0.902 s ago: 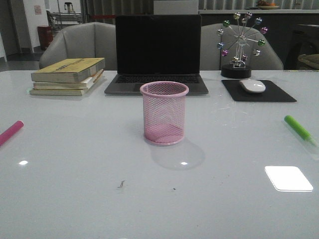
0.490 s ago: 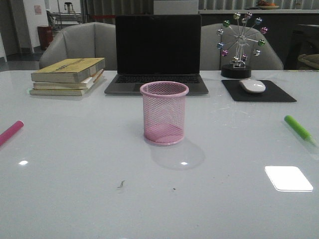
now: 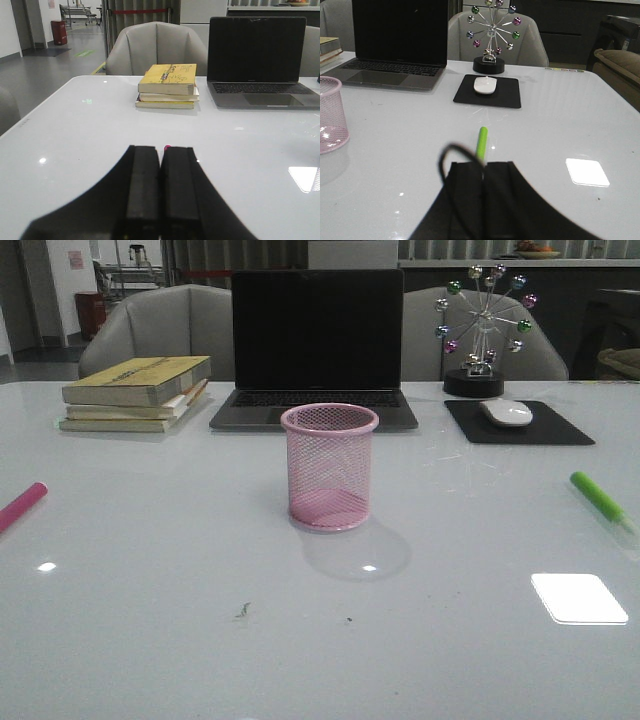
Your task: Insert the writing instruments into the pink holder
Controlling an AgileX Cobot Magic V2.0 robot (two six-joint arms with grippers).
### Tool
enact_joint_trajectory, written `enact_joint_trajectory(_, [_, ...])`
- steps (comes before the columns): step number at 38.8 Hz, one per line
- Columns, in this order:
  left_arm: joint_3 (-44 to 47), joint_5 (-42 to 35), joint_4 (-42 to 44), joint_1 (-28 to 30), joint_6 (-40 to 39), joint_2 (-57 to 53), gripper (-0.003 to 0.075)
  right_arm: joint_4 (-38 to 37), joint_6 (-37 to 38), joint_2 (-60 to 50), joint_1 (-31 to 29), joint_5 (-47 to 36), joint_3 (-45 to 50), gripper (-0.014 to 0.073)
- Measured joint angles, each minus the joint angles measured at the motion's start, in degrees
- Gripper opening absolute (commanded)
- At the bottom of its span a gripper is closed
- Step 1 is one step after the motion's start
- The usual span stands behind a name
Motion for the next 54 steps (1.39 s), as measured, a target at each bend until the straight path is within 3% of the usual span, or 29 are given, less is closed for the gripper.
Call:
enact_joint_trajectory(10, [0.0,-1.6,-1.4,0.0,0.0,0.0,0.0092,0.0,0.0,0.0,0.0,-1.8,0.0,0.0024])
enact_joint_trajectory(17, [0.0,-9.3,-2.2,0.0,0.0,0.0,0.0092,0.0,0.0,0.0,0.0,-11.2,0.0,0.0024])
enact_joint_trajectory(21, [-0.5,-10.1,-2.4,0.0,0.0,0.0,0.0092,0.0,0.0,0.0,0.0,-13.7,0.0,0.0024])
enact_joint_trajectory(27, [-4.2,-10.1,0.8,0.0,0.0,0.0,0.0092,0.0,0.0,0.0,0.0,-12.4,-3.9,0.0024])
enact_joint_trajectory(40, [-15.1,-5.9,3.0,0.0,0.0,0.0,0.0092,-0.2,0.0,0.6,0.0,-1.3,-17.1,0.0024])
enact_joint_trajectory(54, [-25.6,-5.9,3.0,0.0,0.0,8.3,0.0092,-2.8,0.1,14.7,0.0,-1.0,-28.0,0.0024])
